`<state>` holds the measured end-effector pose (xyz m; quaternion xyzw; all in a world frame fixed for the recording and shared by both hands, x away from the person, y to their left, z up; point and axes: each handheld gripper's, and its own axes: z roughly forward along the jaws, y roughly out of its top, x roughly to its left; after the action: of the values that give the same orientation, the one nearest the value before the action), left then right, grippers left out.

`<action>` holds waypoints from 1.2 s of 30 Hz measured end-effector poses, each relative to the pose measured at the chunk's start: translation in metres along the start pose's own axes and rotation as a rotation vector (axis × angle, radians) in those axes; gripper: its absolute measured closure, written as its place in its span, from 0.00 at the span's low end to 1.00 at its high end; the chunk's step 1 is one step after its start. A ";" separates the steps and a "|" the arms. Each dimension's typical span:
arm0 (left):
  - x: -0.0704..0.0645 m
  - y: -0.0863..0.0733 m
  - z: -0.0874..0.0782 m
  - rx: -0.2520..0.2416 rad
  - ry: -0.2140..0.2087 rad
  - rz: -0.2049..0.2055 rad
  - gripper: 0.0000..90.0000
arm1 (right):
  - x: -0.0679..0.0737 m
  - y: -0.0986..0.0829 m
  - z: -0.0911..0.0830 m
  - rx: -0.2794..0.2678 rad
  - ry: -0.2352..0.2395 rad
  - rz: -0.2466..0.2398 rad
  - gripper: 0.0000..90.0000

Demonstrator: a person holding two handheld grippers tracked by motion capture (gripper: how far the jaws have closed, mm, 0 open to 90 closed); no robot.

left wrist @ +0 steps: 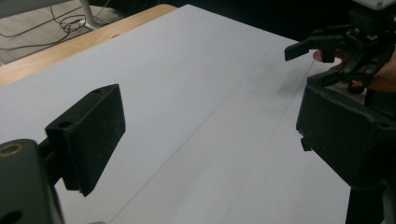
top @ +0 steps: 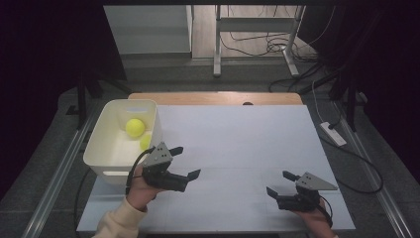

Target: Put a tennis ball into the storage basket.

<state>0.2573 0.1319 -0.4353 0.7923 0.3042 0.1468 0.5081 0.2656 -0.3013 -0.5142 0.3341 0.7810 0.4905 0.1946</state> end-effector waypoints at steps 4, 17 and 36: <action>-0.003 -0.009 0.002 -0.001 0.000 0.015 0.10 | 0.000 0.000 0.000 -0.001 -0.002 -0.002 0.14; -0.002 -0.044 -0.001 0.004 0.017 0.003 0.10 | 0.000 0.000 -0.001 -0.002 -0.005 -0.004 0.14; 0.005 -0.093 -0.008 0.036 0.045 -0.025 0.11 | 0.001 0.000 0.000 0.002 -0.005 -0.009 0.14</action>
<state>0.2258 0.1692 -0.5156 0.7938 0.3281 0.1530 0.4887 0.2651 -0.3001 -0.5144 0.3321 0.7825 0.4880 0.1983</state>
